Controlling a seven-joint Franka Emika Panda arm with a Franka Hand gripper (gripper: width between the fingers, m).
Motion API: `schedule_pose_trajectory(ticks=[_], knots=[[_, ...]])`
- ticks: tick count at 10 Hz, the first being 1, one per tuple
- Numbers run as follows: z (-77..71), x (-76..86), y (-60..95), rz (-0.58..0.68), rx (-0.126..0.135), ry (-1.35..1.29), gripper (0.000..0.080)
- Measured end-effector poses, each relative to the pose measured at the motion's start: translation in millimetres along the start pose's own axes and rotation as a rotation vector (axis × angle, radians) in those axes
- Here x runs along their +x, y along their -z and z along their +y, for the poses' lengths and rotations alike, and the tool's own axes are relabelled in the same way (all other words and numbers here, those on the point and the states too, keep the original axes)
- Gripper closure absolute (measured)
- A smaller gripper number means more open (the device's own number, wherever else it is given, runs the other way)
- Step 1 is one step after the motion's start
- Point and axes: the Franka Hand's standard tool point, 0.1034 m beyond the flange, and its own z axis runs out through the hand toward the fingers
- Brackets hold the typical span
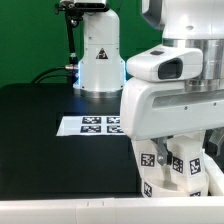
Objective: Assemble stool
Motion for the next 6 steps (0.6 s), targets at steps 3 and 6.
schedule_pose_trajectory(ticks=[3, 6], knots=[[-0.1, -0.2, -0.2, 0.0, 0.001, -0.065, 0.036], [-0.4, -0.3, -0.5, -0.001, 0.001, -0.273, 0.0468]])
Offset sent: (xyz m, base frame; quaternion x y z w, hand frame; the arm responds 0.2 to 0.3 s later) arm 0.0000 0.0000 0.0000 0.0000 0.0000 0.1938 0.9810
